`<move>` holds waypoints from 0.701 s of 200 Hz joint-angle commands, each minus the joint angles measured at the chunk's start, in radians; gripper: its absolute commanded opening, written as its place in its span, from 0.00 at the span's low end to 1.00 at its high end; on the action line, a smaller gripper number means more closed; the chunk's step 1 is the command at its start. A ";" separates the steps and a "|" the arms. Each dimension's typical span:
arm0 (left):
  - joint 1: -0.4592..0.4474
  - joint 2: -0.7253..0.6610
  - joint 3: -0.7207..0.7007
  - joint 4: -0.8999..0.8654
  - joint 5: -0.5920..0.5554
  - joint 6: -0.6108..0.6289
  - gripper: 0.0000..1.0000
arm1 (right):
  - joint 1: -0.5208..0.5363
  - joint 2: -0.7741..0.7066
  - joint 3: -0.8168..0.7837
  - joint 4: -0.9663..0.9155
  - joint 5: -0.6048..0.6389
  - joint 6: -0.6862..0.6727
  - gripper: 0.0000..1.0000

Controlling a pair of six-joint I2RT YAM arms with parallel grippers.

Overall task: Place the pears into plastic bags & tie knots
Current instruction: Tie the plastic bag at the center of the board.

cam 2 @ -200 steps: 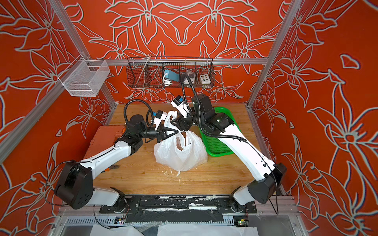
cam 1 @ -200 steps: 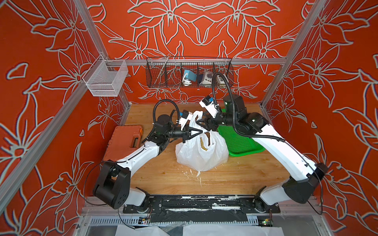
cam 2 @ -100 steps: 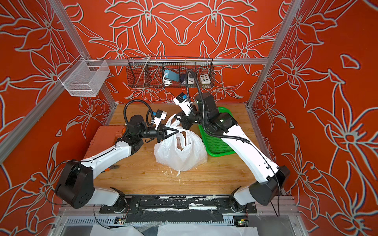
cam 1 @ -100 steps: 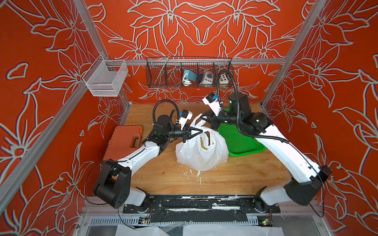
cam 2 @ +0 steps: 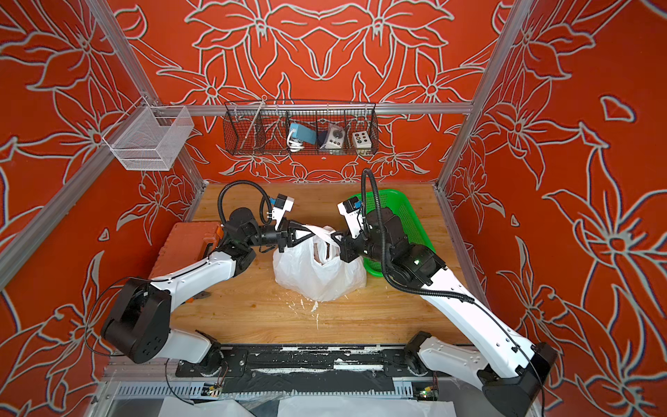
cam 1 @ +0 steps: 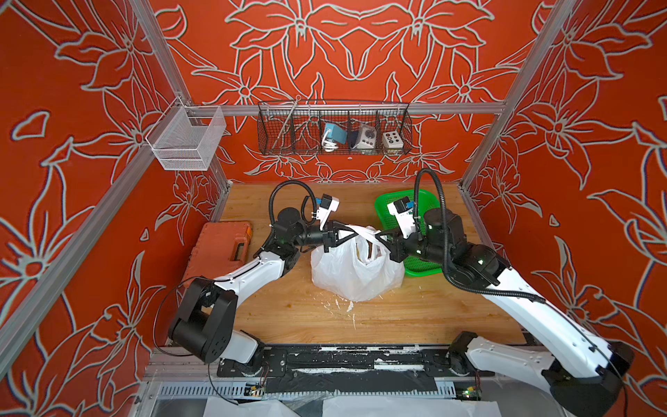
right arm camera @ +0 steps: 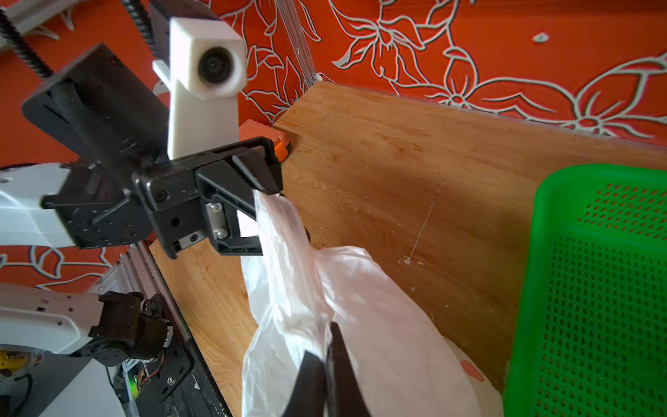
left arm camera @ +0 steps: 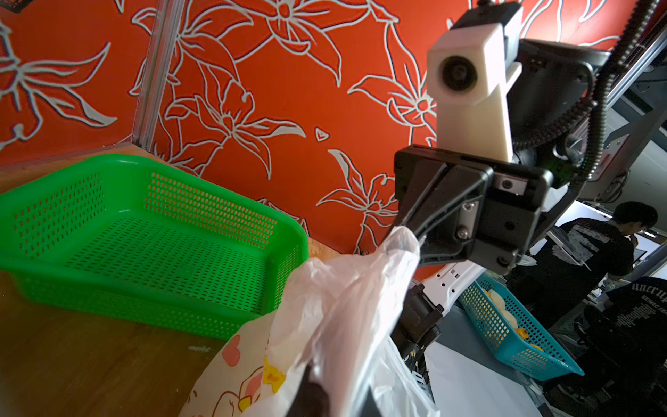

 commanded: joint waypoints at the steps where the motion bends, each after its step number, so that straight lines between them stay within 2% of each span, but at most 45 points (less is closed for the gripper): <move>1: 0.020 0.021 0.024 0.015 -0.066 -0.015 0.00 | 0.057 -0.027 0.003 0.000 0.043 0.046 0.00; 42: 0.020 0.038 0.032 -0.001 -0.085 -0.013 0.00 | 0.135 0.007 0.068 -0.018 0.049 0.035 0.00; 72: 0.020 0.041 0.042 -0.002 -0.105 -0.022 0.00 | 0.173 0.021 -0.008 -0.001 0.072 0.066 0.00; 88: 0.020 0.040 0.049 0.001 -0.110 -0.028 0.00 | 0.174 0.027 -0.074 0.020 0.085 0.089 0.00; 121: 0.020 0.013 0.043 0.014 -0.088 -0.029 0.00 | 0.150 0.038 -0.166 0.037 0.260 0.072 0.00; 140: 0.020 -0.003 0.029 0.017 -0.057 -0.014 0.00 | 0.102 0.043 -0.185 0.062 0.263 0.074 0.00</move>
